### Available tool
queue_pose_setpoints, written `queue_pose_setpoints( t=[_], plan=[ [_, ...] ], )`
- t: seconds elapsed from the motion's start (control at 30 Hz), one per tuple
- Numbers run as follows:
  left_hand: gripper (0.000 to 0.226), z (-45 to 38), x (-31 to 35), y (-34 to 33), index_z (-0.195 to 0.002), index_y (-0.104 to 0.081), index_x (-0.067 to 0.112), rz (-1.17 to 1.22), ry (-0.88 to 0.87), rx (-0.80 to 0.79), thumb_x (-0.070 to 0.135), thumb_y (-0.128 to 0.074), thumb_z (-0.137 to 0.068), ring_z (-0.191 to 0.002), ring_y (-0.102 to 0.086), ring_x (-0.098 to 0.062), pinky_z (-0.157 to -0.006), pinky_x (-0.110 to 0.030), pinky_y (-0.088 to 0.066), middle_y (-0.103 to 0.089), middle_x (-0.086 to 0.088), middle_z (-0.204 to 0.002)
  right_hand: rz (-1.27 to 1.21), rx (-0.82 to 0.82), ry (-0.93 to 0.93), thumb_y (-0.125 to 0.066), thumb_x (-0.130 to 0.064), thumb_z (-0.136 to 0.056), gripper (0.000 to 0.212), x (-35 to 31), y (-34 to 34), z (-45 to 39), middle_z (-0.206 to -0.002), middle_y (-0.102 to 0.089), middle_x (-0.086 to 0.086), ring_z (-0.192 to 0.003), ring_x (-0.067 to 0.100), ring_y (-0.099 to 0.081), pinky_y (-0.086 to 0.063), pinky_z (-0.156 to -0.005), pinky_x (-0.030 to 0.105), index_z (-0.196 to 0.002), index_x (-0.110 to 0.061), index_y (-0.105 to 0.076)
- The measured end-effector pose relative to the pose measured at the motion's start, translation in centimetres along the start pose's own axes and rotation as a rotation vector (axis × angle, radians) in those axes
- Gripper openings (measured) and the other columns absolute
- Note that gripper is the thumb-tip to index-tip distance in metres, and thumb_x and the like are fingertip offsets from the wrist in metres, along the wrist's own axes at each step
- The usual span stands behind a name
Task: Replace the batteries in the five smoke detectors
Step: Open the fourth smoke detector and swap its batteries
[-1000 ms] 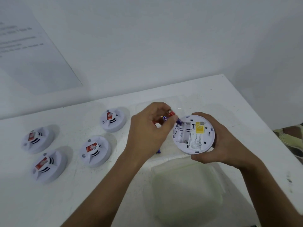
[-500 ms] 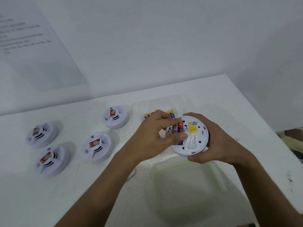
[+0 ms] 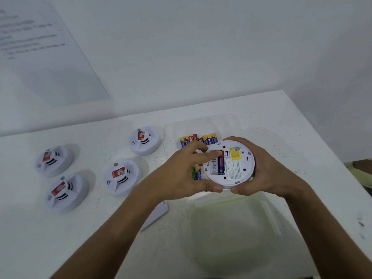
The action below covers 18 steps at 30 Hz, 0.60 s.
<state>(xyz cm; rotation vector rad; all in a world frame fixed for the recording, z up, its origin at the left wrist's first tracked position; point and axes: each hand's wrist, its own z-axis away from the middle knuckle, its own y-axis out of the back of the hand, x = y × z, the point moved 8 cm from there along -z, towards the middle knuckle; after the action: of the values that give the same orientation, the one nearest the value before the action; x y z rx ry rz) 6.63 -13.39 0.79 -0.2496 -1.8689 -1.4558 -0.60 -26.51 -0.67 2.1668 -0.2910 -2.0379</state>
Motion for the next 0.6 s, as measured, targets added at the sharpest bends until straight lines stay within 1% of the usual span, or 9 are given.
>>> queue_pose_setpoints(
  t=[0.1, 0.17, 0.2, 0.23, 0.3, 0.37, 0.43, 0.53, 0.6],
  plan=[
    [0.054, 0.4, -1.1, 1.2, -0.119, -0.063, 0.037, 0.155, 0.075, 0.119, 0.054, -0.075, -0.070, -0.100, -0.053, -0.007, -0.073, -0.009, -0.042, -0.048, 0.012, -0.118, 0.043, 0.032, 0.014, -0.087, -0.011, -0.052, 0.092, 0.0, 0.9, 0.0, -0.122, -0.063, -0.015, -0.118, 0.011, -0.061, -0.053, -0.085, 0.017, -0.133, -0.028, -0.049],
    [0.034, 1.1, -2.5, 2.0, -0.107, -0.068, 0.032, 0.128, 0.147, 0.283, 0.044, -0.074, -0.076, -0.089, -0.054, -0.007, -0.069, -0.010, -0.042, -0.050, 0.010, -0.105, 0.055, 0.085, 0.014, -0.087, -0.016, -0.050, 0.090, 0.2, 1.8, 0.2, -0.121, -0.063, -0.017, -0.116, 0.008, -0.061, -0.052, -0.085, 0.016, -0.131, -0.032, -0.049],
    [0.027, 1.2, -3.1, 2.0, -0.103, -0.069, 0.030, 0.058, 0.197, 0.312, 0.039, -0.074, -0.079, -0.085, -0.053, -0.006, -0.069, -0.011, -0.041, -0.048, 0.009, -0.100, 0.050, 0.105, 0.008, -0.087, -0.021, -0.049, 0.090, 0.3, 2.1, 0.5, -0.121, -0.063, -0.016, -0.117, 0.008, -0.061, -0.052, -0.086, 0.017, -0.131, -0.032, -0.049],
    [0.025, 1.0, -3.5, 1.6, -0.104, -0.069, 0.028, -0.044, 0.246, 0.273, 0.037, -0.074, -0.081, -0.084, -0.052, -0.006, -0.071, -0.014, -0.043, -0.046, 0.008, -0.098, 0.044, 0.116, 0.000, -0.086, -0.025, -0.049, 0.091, 0.6, 2.4, 0.7, -0.122, -0.063, -0.014, -0.117, 0.009, -0.060, -0.053, -0.087, 0.017, -0.132, -0.031, -0.049],
    [0.033, 0.1, -3.8, 0.0, -0.114, -0.066, 0.027, -0.302, 0.316, 0.056, 0.042, -0.068, -0.085, -0.089, -0.054, -0.010, -0.074, -0.025, -0.045, -0.047, 0.008, -0.097, 0.038, 0.116, -0.015, -0.085, -0.027, -0.049, 0.091, 1.0, 2.6, 1.0, -0.122, -0.064, -0.013, -0.117, 0.010, -0.061, -0.054, -0.087, 0.019, -0.132, -0.031, -0.050],
    [0.041, -0.9, -3.8, -1.1, -0.122, -0.061, 0.027, -0.528, 0.352, -0.127, 0.048, -0.063, -0.087, -0.097, -0.057, -0.017, -0.074, -0.030, -0.046, -0.059, 0.004, -0.104, 0.038, 0.106, -0.022, -0.085, -0.026, -0.049, 0.090, 1.2, 2.4, 1.2, -0.122, -0.063, -0.013, -0.117, 0.010, -0.060, -0.054, -0.087, 0.019, -0.132, -0.032, -0.050],
    [0.043, -2.2, -4.1, -1.9, -0.121, -0.062, 0.023, -0.686, 0.348, -0.243, 0.048, -0.065, -0.086, -0.098, -0.061, -0.022, -0.074, -0.032, -0.047, -0.065, -0.001, -0.109, 0.049, 0.099, -0.026, -0.086, -0.025, -0.050, 0.091, 1.4, 2.2, 1.3, -0.123, -0.063, -0.014, -0.118, 0.010, -0.060, -0.054, -0.088, 0.020, -0.133, -0.032, -0.049],
    [0.048, -3.5, -4.6, -2.9, -0.115, -0.066, 0.019, -0.806, 0.312, -0.350, 0.048, -0.073, -0.078, -0.086, -0.064, -0.022, -0.067, -0.030, -0.047, -0.067, 0.000, -0.101, 0.051, 0.098, -0.044, -0.086, -0.030, -0.050, 0.092, 1.5, 2.1, 1.4, -0.124, -0.062, -0.014, -0.119, 0.009, -0.059, -0.054, -0.089, 0.021, -0.133, -0.033, -0.048],
    [0.053, -3.9, -4.8, -3.1, -0.115, -0.067, 0.018, -0.807, 0.312, -0.397, 0.051, -0.076, -0.074, -0.089, -0.066, -0.023, -0.069, -0.031, -0.049, -0.069, -0.002, -0.104, 0.048, 0.103, -0.047, -0.086, -0.031, -0.050, 0.092, 1.6, 2.2, 1.4, -0.124, -0.062, -0.014, -0.119, 0.009, -0.059, -0.054, -0.090, 0.022, -0.133, -0.033, -0.048]
  ],
)
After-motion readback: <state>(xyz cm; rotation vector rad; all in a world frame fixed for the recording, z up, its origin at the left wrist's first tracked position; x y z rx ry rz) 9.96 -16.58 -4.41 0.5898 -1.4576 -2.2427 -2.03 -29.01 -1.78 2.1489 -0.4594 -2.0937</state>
